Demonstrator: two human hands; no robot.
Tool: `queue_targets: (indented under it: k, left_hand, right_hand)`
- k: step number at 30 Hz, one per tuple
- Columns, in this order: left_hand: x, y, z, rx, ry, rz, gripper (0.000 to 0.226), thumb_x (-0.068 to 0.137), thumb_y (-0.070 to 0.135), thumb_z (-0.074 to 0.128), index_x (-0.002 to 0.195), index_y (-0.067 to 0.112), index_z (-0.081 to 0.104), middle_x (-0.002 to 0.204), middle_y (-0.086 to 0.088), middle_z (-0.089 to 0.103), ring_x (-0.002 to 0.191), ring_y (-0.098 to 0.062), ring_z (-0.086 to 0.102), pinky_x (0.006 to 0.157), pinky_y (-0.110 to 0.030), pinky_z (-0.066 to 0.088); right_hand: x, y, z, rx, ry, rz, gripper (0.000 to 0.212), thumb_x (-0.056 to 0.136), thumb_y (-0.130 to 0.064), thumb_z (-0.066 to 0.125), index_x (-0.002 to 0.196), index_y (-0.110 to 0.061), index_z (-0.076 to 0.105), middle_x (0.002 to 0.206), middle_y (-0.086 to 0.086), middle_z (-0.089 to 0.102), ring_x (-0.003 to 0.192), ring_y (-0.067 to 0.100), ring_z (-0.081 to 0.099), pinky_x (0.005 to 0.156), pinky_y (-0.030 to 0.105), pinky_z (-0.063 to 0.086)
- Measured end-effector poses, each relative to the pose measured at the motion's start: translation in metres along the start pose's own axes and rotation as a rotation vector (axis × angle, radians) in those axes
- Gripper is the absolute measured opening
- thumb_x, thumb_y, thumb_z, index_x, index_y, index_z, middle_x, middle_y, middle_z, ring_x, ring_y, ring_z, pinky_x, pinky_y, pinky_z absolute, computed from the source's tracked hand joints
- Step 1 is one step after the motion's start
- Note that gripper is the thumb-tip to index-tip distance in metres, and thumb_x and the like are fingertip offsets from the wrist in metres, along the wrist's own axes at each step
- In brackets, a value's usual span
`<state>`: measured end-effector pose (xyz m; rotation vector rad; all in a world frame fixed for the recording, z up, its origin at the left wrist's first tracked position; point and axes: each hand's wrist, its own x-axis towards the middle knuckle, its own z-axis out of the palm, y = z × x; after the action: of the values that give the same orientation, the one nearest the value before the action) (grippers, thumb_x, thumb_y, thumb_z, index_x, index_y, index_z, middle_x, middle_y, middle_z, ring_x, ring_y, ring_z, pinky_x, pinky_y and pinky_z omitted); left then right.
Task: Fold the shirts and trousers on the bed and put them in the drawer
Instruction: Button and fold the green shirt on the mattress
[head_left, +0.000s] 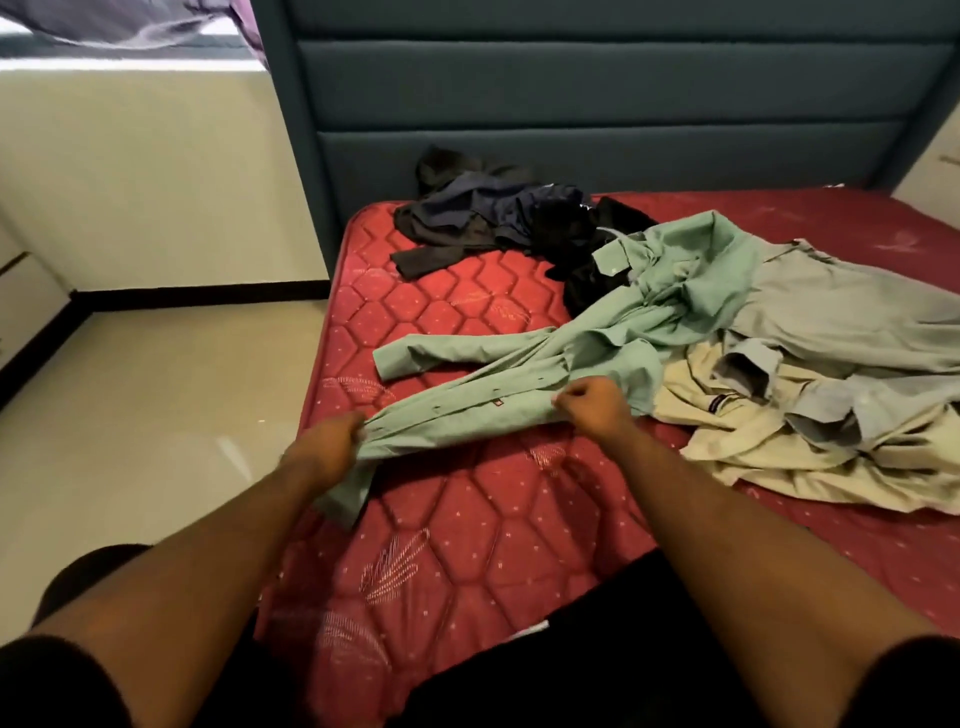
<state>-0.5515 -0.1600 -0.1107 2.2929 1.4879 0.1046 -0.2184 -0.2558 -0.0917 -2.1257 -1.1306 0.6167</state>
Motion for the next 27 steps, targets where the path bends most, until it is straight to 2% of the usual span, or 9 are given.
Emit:
queue_targets:
  k: [4, 6, 8, 12, 15, 18, 21, 25, 27]
  left_hand:
    - [0.029, -0.040, 0.012, 0.098, -0.146, -0.044, 0.053, 0.096, 0.026, 0.055, 0.145, 0.009, 0.042, 0.134, -0.019, 0.054, 0.119, -0.036, 0.055, 0.093, -0.036, 0.045]
    - [0.043, -0.037, 0.018, 0.077, -0.039, 0.010, 0.056, 0.093, 0.034, 0.053, 0.145, 0.015, 0.043, 0.137, -0.014, 0.053, 0.122, -0.035, 0.052, 0.097, -0.043, 0.046]
    - [0.063, -0.018, 0.022, 0.017, 0.010, 0.104, 0.051, 0.089, 0.033, 0.052, 0.136, 0.014, 0.054, 0.129, -0.012, 0.059, 0.116, -0.033, 0.056, 0.095, -0.042, 0.047]
    - [0.093, 0.034, 0.020, -0.051, -0.129, 0.230, 0.047, 0.084, 0.035, 0.054, 0.124, 0.013, 0.064, 0.118, -0.011, 0.064, 0.110, -0.030, 0.059, 0.093, -0.035, 0.044]
    - [0.098, 0.063, 0.019, -0.184, -0.195, 0.236, 0.033, 0.091, 0.023, 0.065, 0.121, 0.010, 0.066, 0.116, -0.007, 0.067, 0.105, -0.022, 0.063, 0.090, -0.026, 0.043]
    - [0.092, 0.086, 0.026, -0.575, -0.163, 0.170, 0.022, 0.094, 0.010, 0.060, 0.116, 0.008, 0.066, 0.090, 0.001, 0.070, 0.072, -0.008, 0.064, 0.072, -0.023, 0.049]
    - [0.073, 0.096, 0.026, -1.080, -0.080, -0.056, 0.017, 0.098, 0.007, 0.053, 0.089, 0.004, 0.067, 0.064, 0.012, 0.067, 0.060, 0.003, 0.057, 0.068, -0.023, 0.047]
    - [0.047, 0.080, 0.019, -0.904, -0.260, -0.198, 0.048, 0.093, 0.059, 0.050, 0.098, 0.016, 0.070, 0.084, 0.005, 0.068, 0.081, -0.013, 0.061, 0.079, -0.032, 0.048]
    - [0.044, 0.074, 0.024, -0.955, -0.348, -0.150, 0.041, 0.091, 0.043, 0.064, 0.092, 0.002, 0.069, 0.071, 0.000, 0.064, 0.064, -0.016, 0.056, 0.064, -0.026, 0.044]
  right_hand:
    - [0.060, 0.018, 0.020, 0.237, 0.131, 0.269, 0.037, 0.070, -0.052, 0.073, 0.065, -0.017, 0.062, 0.070, 0.008, 0.066, 0.082, 0.035, 0.068, 0.078, 0.049, 0.056]
    - [0.086, 0.025, 0.041, 0.330, 0.136, 0.364, 0.063, 0.049, -0.070, 0.069, 0.079, -0.015, 0.068, 0.081, 0.009, 0.071, 0.083, 0.033, 0.068, 0.079, 0.049, 0.057]
    - [0.100, 0.022, 0.060, 0.335, 0.067, 0.414, 0.072, 0.047, -0.066, 0.072, 0.095, -0.013, 0.070, 0.091, 0.009, 0.073, 0.085, 0.031, 0.069, 0.082, 0.046, 0.057]
    - [0.102, 0.015, 0.065, 0.107, 0.165, 0.350, 0.028, 0.086, -0.025, 0.067, 0.104, -0.003, 0.069, 0.103, 0.017, 0.070, 0.099, 0.034, 0.064, 0.087, 0.035, 0.048]
    - [0.085, -0.002, 0.054, 0.386, 0.281, 0.224, 0.008, 0.089, -0.013, 0.063, 0.087, -0.006, 0.067, 0.086, 0.009, 0.067, 0.083, 0.023, 0.061, 0.081, 0.034, 0.047]
    - [0.034, -0.034, 0.057, 0.480, -0.131, 0.014, 0.024, 0.084, 0.003, 0.065, 0.068, -0.015, 0.063, 0.062, -0.008, 0.059, 0.058, 0.001, 0.050, 0.063, 0.022, 0.043]
    - [-0.037, -0.046, 0.089, 0.290, -0.654, -0.229, 0.012, 0.083, -0.006, 0.068, 0.076, 0.004, 0.066, 0.067, 0.000, 0.057, 0.066, 0.008, 0.047, 0.063, 0.025, 0.037]
    - [-0.071, -0.032, 0.108, 0.127, -0.724, -0.249, 0.020, 0.088, -0.011, 0.068, 0.094, 0.009, 0.067, 0.080, 0.006, 0.057, 0.072, 0.010, 0.048, 0.067, 0.025, 0.040]
    - [-0.073, -0.031, 0.101, 0.015, -0.739, -0.252, 0.020, 0.087, -0.010, 0.068, 0.101, 0.004, 0.067, 0.088, 0.005, 0.062, 0.077, 0.006, 0.054, 0.069, 0.017, 0.042]
